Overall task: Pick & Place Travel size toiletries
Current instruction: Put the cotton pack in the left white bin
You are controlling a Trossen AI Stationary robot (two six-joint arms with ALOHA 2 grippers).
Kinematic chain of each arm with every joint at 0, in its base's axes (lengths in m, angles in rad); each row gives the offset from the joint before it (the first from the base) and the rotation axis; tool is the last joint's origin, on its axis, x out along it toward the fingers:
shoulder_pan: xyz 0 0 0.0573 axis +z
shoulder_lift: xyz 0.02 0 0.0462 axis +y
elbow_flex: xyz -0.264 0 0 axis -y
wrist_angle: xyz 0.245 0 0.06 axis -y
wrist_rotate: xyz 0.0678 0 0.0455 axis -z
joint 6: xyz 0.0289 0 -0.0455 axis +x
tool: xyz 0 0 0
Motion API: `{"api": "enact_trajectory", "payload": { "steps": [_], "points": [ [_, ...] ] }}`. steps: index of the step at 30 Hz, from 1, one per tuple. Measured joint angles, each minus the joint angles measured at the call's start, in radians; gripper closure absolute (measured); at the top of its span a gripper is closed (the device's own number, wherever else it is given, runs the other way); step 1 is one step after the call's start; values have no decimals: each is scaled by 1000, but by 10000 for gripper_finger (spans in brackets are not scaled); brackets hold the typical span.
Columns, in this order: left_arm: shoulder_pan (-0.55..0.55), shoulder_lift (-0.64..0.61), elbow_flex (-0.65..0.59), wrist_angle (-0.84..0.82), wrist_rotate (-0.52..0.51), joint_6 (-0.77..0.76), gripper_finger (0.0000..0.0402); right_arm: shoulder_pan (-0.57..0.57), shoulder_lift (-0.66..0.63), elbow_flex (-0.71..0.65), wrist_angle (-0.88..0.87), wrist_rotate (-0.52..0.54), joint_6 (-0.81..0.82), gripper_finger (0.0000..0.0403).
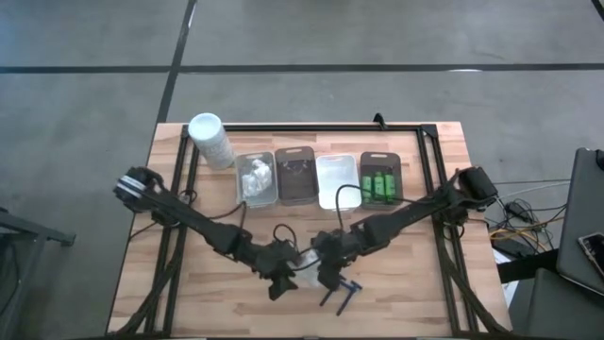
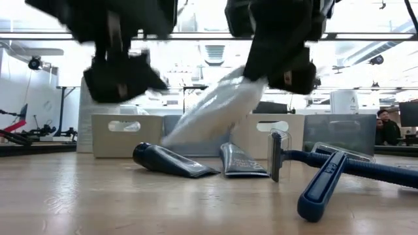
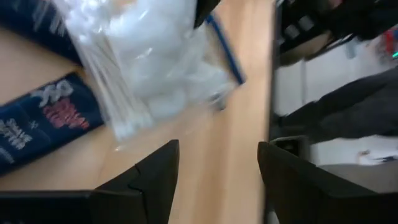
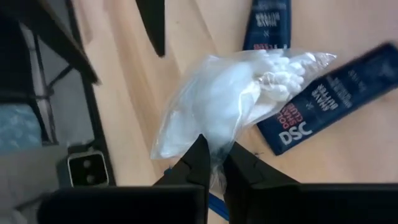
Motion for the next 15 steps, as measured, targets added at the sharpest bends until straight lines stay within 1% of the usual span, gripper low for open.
{"api": "enact_trajectory", "payload": {
  "steps": [4, 7, 9, 11, 13, 15],
  "points": [
    [0, -120, 0, -10, -17, -13, 180, 1, -56, 0, -50, 3, -196, 388],
    [-1, -208, 0, -12, -116, 18, 180, 2, -99, 1, -81, 2, -350, 386],
    [5, -256, 0, -14, -210, 71, 180, 2, -126, 1, -116, -2, -452, 386],
    [21, -297, -2, -26, -278, 129, 180, 2, -152, 1, -138, -2, -530, 386],
    [62, -331, -2, -35, -270, 179, 180, 2, -175, 1, -162, -2, -577, 386],
    [128, -347, -2, -46, -202, 197, 180, 2, -193, 1, -169, -2, -623, 385]
  ]
}}
